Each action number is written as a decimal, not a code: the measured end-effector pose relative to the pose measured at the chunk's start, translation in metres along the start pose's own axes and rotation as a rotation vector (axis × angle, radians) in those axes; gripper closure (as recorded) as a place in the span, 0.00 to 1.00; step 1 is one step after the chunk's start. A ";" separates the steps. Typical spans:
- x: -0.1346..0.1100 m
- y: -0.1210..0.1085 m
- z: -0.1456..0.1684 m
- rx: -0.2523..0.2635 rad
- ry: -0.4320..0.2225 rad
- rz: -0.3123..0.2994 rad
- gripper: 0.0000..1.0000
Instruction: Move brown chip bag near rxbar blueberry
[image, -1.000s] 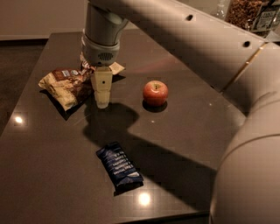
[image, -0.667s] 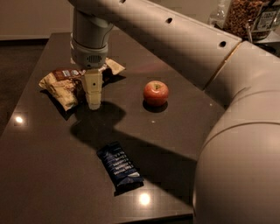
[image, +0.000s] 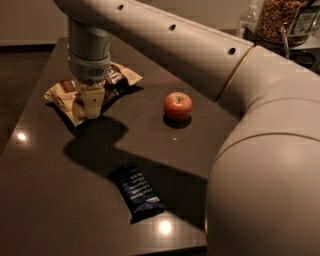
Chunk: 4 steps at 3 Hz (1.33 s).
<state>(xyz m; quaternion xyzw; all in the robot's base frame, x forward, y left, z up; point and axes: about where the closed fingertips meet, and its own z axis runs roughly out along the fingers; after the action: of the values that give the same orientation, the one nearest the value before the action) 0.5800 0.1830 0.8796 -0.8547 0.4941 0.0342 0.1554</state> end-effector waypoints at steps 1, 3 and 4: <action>-0.011 0.006 -0.004 -0.001 -0.005 -0.041 0.71; -0.028 0.043 -0.028 -0.008 -0.055 -0.165 1.00; -0.035 0.082 -0.045 -0.046 -0.122 -0.294 1.00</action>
Offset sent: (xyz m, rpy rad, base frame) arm -0.0449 0.0003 0.0236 0.0170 -0.0267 0.1466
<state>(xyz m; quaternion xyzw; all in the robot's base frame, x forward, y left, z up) 0.4879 0.1610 0.9105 -0.9176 0.3521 0.0742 0.1689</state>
